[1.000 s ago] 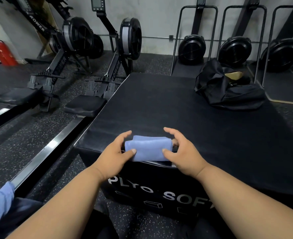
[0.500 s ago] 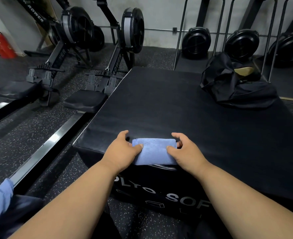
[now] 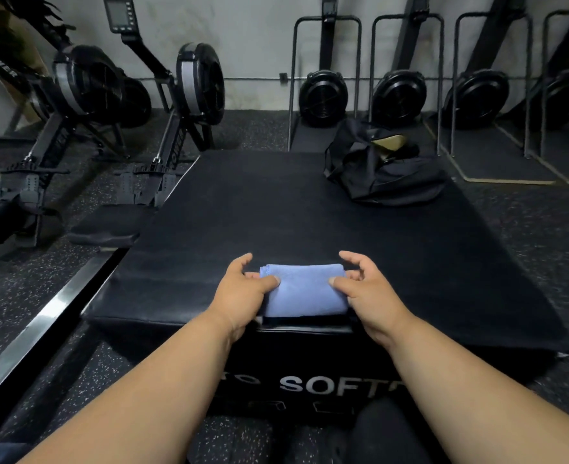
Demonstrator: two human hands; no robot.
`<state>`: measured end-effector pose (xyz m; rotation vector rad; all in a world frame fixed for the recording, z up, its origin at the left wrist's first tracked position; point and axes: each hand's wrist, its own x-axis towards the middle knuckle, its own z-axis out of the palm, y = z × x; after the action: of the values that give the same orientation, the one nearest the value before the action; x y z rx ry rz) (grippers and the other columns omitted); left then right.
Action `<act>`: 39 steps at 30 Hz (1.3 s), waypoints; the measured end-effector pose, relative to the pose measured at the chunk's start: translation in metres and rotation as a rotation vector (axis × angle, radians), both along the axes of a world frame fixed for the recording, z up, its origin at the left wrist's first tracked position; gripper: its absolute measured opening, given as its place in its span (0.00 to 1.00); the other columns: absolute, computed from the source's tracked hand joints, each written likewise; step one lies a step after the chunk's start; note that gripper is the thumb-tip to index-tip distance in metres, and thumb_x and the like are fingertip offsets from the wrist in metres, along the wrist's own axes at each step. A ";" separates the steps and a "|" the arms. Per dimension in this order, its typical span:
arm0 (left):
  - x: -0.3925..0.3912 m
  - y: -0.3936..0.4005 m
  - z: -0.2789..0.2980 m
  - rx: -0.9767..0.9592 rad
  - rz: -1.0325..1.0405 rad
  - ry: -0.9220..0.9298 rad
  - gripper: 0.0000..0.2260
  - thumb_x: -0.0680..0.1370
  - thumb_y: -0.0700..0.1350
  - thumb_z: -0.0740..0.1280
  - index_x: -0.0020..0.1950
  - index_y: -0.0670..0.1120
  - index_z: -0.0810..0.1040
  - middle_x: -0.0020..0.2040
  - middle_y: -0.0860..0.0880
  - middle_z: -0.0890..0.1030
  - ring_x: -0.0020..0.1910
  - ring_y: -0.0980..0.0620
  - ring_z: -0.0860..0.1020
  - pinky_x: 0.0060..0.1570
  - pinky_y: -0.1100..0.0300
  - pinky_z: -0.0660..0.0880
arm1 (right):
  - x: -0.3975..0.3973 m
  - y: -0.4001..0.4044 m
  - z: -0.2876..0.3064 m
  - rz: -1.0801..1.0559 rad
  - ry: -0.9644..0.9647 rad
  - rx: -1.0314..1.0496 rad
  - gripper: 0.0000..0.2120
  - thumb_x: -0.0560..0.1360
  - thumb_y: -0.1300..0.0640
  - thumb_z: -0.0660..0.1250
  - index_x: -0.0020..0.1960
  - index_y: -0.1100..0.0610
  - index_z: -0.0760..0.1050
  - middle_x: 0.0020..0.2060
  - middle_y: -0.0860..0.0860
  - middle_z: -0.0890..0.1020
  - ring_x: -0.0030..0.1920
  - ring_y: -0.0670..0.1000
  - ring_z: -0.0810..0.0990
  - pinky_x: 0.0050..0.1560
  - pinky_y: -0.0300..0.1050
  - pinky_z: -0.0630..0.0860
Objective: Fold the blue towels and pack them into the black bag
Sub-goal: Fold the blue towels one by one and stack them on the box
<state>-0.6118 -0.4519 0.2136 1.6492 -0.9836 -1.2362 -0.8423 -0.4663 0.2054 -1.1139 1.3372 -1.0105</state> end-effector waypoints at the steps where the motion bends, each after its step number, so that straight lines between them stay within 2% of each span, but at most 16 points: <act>1: -0.017 -0.011 0.000 -0.001 -0.018 0.033 0.40 0.73 0.48 0.77 0.82 0.53 0.63 0.55 0.53 0.84 0.56 0.50 0.84 0.62 0.49 0.80 | -0.017 -0.004 0.001 -0.041 -0.004 -0.005 0.24 0.76 0.63 0.73 0.66 0.44 0.75 0.46 0.54 0.81 0.47 0.49 0.82 0.60 0.51 0.80; 3: -0.056 -0.035 0.001 -0.002 -0.046 0.105 0.39 0.74 0.45 0.77 0.82 0.51 0.63 0.55 0.55 0.83 0.58 0.50 0.84 0.65 0.47 0.79 | -0.052 -0.015 0.006 -0.132 -0.002 -0.026 0.22 0.75 0.63 0.73 0.64 0.45 0.76 0.51 0.57 0.84 0.51 0.51 0.83 0.64 0.53 0.79; 5: -0.097 -0.059 0.003 -0.006 -0.074 0.149 0.39 0.75 0.44 0.77 0.82 0.50 0.63 0.54 0.58 0.79 0.59 0.49 0.83 0.66 0.47 0.79 | -0.087 -0.028 0.012 -0.227 0.028 -0.052 0.21 0.75 0.62 0.73 0.66 0.48 0.76 0.52 0.54 0.84 0.52 0.50 0.83 0.64 0.52 0.79; 10: -0.189 -0.118 0.013 -0.055 -0.137 0.109 0.35 0.78 0.43 0.73 0.83 0.49 0.62 0.51 0.57 0.80 0.57 0.49 0.83 0.66 0.48 0.79 | -0.164 -0.079 0.030 -0.398 0.136 -0.120 0.22 0.76 0.63 0.71 0.69 0.54 0.75 0.48 0.51 0.83 0.47 0.46 0.81 0.49 0.39 0.76; 12: -0.217 -0.142 0.019 -0.068 -0.135 0.065 0.35 0.79 0.42 0.71 0.83 0.49 0.61 0.49 0.56 0.81 0.55 0.50 0.82 0.66 0.50 0.78 | -0.185 -0.103 0.033 -0.442 0.189 -0.147 0.23 0.75 0.62 0.70 0.69 0.54 0.75 0.47 0.51 0.83 0.46 0.46 0.80 0.46 0.37 0.75; 15: -0.243 -0.174 0.019 -0.045 -0.144 0.022 0.35 0.80 0.42 0.69 0.84 0.49 0.58 0.48 0.53 0.81 0.49 0.53 0.80 0.58 0.55 0.77 | -0.206 -0.136 0.030 -0.451 0.248 -0.149 0.21 0.77 0.61 0.70 0.69 0.53 0.75 0.50 0.51 0.83 0.47 0.44 0.79 0.45 0.33 0.72; 18: -0.259 -0.198 0.005 -0.017 -0.142 0.000 0.35 0.81 0.42 0.69 0.85 0.48 0.56 0.44 0.54 0.78 0.42 0.59 0.75 0.52 0.59 0.71 | -0.222 -0.161 0.015 -0.430 0.324 -0.100 0.21 0.78 0.60 0.71 0.70 0.54 0.75 0.46 0.47 0.81 0.43 0.41 0.78 0.41 0.29 0.71; 20: -0.267 -0.209 -0.007 0.006 -0.141 -0.006 0.36 0.81 0.43 0.69 0.85 0.49 0.55 0.45 0.53 0.79 0.42 0.59 0.75 0.52 0.59 0.70 | -0.230 -0.173 0.002 -0.333 0.374 -0.045 0.23 0.79 0.57 0.71 0.73 0.54 0.73 0.52 0.48 0.81 0.48 0.45 0.79 0.47 0.32 0.72; 22: -0.272 -0.219 -0.020 -0.009 -0.147 -0.003 0.37 0.81 0.45 0.69 0.85 0.51 0.52 0.51 0.50 0.83 0.45 0.56 0.78 0.52 0.59 0.70 | -0.234 -0.178 -0.008 -0.249 0.414 -0.002 0.26 0.80 0.52 0.70 0.77 0.52 0.70 0.65 0.49 0.77 0.60 0.48 0.75 0.60 0.37 0.69; 24: -0.273 -0.223 -0.027 -0.027 -0.160 -0.005 0.38 0.81 0.46 0.70 0.85 0.51 0.51 0.55 0.49 0.84 0.47 0.55 0.79 0.48 0.61 0.71 | -0.235 -0.178 -0.013 -0.251 0.397 0.007 0.27 0.81 0.50 0.68 0.79 0.51 0.68 0.72 0.49 0.74 0.67 0.49 0.73 0.67 0.41 0.67; 26: -0.270 -0.225 -0.031 -0.045 -0.171 -0.029 0.40 0.81 0.49 0.70 0.85 0.50 0.50 0.53 0.49 0.84 0.47 0.55 0.79 0.44 0.63 0.72 | -0.233 -0.174 -0.014 -0.276 0.381 -0.010 0.29 0.81 0.50 0.67 0.81 0.51 0.65 0.76 0.51 0.72 0.72 0.50 0.72 0.70 0.42 0.65; 28: -0.264 -0.220 -0.033 -0.065 -0.183 -0.035 0.43 0.78 0.55 0.71 0.85 0.51 0.49 0.56 0.46 0.84 0.52 0.49 0.82 0.54 0.57 0.78 | -0.226 -0.166 -0.012 -0.282 0.434 -0.014 0.32 0.81 0.48 0.66 0.83 0.50 0.61 0.79 0.52 0.68 0.77 0.52 0.68 0.74 0.43 0.63; 31: -0.238 -0.196 -0.032 -0.067 -0.227 -0.065 0.43 0.76 0.57 0.72 0.85 0.51 0.52 0.49 0.49 0.84 0.48 0.51 0.81 0.58 0.53 0.78 | -0.203 -0.141 -0.011 -0.290 0.787 -0.033 0.37 0.80 0.45 0.66 0.85 0.50 0.56 0.81 0.55 0.63 0.78 0.60 0.64 0.77 0.55 0.61; 34: -0.188 -0.155 -0.030 -0.079 -0.234 -0.091 0.43 0.75 0.58 0.74 0.84 0.52 0.57 0.58 0.52 0.83 0.57 0.51 0.82 0.68 0.48 0.76 | -0.152 -0.099 -0.009 -0.223 0.992 -0.169 0.38 0.78 0.42 0.67 0.84 0.49 0.58 0.83 0.56 0.56 0.80 0.61 0.57 0.78 0.59 0.56; 37: -0.124 -0.103 -0.024 -0.092 -0.183 -0.153 0.33 0.79 0.52 0.73 0.81 0.51 0.63 0.55 0.52 0.83 0.55 0.51 0.84 0.67 0.48 0.77 | -0.085 -0.060 -0.005 -0.048 0.968 -0.302 0.37 0.78 0.40 0.67 0.83 0.46 0.59 0.83 0.55 0.55 0.81 0.58 0.54 0.78 0.59 0.53; 39: -0.078 -0.063 -0.014 -0.092 -0.119 -0.188 0.27 0.80 0.51 0.72 0.77 0.53 0.66 0.55 0.52 0.83 0.53 0.52 0.84 0.64 0.52 0.78 | -0.038 -0.039 -0.002 0.081 0.857 -0.306 0.36 0.79 0.41 0.67 0.83 0.45 0.59 0.81 0.53 0.61 0.79 0.57 0.58 0.78 0.57 0.55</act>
<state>-0.6902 -0.5150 0.1991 1.6769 -1.2515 -1.1089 -0.8801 -0.5053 0.2036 -1.9510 1.8049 -0.6987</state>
